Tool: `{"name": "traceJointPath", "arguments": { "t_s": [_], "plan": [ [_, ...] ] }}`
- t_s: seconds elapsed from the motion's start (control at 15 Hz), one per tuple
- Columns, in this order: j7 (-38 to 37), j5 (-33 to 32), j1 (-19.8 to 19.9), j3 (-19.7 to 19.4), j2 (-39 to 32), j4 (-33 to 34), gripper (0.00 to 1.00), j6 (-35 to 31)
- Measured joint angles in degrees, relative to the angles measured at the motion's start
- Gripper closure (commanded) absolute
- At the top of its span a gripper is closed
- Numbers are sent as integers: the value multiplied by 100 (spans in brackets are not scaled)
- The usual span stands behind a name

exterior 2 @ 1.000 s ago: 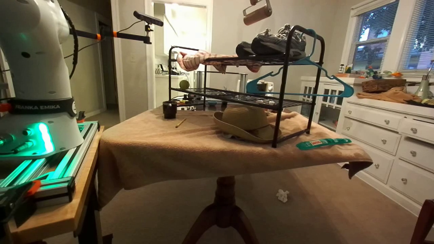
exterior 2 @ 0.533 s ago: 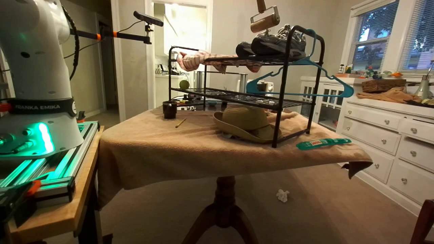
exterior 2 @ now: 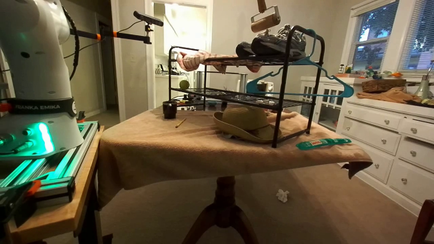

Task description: Use the wooden roller to roll over the sneakers.

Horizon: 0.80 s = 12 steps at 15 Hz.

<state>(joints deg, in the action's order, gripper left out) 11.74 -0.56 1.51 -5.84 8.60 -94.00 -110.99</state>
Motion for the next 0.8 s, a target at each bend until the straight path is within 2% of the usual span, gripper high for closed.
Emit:
{"name": "traceJointPath", "arguments": {
  "t_s": [0.8],
  "plan": [
    [3,-15,100,-2,-279,94,65,5]
  ]
}}
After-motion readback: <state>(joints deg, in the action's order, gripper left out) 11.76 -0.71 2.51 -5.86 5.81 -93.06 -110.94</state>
